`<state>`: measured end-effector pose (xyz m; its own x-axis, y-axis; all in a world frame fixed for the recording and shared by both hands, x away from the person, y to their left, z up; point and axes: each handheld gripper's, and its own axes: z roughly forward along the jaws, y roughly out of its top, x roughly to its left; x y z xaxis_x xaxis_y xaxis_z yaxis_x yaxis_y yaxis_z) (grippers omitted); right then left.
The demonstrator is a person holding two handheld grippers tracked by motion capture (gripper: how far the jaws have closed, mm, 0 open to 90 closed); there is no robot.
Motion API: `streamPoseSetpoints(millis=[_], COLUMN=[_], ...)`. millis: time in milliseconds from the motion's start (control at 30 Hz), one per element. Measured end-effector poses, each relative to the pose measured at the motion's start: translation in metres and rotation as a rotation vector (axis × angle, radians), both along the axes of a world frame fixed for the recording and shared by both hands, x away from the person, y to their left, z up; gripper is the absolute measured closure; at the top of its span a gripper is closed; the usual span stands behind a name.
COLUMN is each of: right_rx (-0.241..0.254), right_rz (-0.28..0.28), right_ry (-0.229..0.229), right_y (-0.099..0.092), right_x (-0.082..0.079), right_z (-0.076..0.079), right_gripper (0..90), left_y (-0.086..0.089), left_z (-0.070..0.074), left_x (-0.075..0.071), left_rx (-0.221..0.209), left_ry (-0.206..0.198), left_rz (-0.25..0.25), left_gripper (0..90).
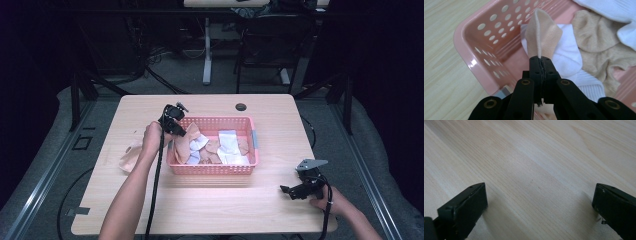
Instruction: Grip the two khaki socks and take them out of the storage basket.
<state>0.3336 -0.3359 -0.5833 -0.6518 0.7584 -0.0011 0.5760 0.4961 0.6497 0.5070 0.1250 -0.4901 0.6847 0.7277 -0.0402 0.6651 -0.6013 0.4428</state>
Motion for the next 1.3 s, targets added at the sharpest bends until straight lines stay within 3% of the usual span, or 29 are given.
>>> streamPoseSetpoints(millis=[333, 800, 1300], right_rx=[0.0, 0.0, 0.0], right_rz=[0.0, 0.0, -0.001], right_ry=[0.0, 0.0, 0.0], right_y=[0.0, 0.0, 0.0], right_x=[0.0, 0.0, 0.0], right_z=[0.0, 0.0, 0.0], right_gripper=[0.0, 0.0, 0.0], left_y=[0.0, -0.013, -0.013], left_z=[0.026, 0.063, 0.088], left_x=[-0.012, -0.03, -0.036], left_rx=[-0.061, -0.07, -0.115], left_ry=[-0.022, -0.084, -0.101], left_rz=[-0.043, -0.103, -0.131], left_gripper=[88.7, 88.6, 88.6])
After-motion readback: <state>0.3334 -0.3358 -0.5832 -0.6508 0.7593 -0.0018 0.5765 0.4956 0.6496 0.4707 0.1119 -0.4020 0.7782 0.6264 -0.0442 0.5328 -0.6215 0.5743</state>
